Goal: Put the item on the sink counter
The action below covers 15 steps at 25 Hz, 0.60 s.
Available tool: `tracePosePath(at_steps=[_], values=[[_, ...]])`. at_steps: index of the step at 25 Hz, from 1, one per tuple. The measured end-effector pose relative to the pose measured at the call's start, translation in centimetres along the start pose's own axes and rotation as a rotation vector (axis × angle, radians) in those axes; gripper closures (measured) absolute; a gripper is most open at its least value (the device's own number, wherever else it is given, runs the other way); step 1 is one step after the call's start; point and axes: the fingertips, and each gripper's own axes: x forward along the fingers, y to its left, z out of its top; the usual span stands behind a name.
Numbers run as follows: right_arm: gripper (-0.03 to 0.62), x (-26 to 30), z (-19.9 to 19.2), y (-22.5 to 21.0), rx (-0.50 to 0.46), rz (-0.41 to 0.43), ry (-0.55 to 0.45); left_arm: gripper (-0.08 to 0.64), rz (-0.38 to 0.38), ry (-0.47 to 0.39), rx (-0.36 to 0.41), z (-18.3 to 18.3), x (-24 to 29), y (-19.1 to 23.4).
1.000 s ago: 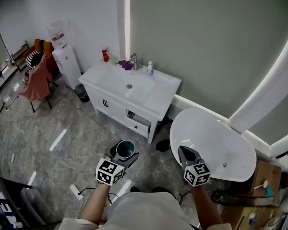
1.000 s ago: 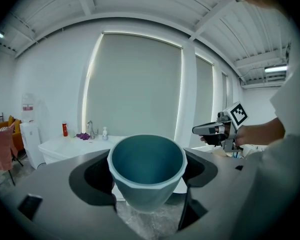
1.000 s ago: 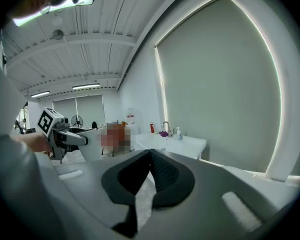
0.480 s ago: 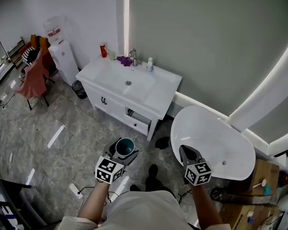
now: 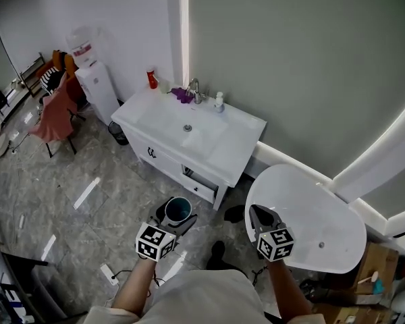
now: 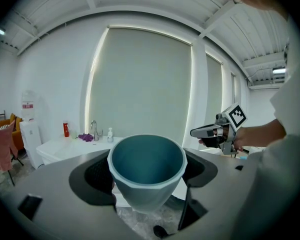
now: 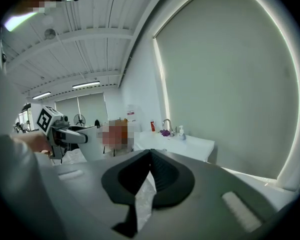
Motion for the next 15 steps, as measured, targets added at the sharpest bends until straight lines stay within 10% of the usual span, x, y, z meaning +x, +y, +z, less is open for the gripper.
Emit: tracePosePath(at_steps=[15], values=[[0.581, 8.8, 3.3, -11.3, -0.002, 0.068, 0.029, 0.170, 0.075, 0.003, -0.032, 4.7, 11.6, 2.9]])
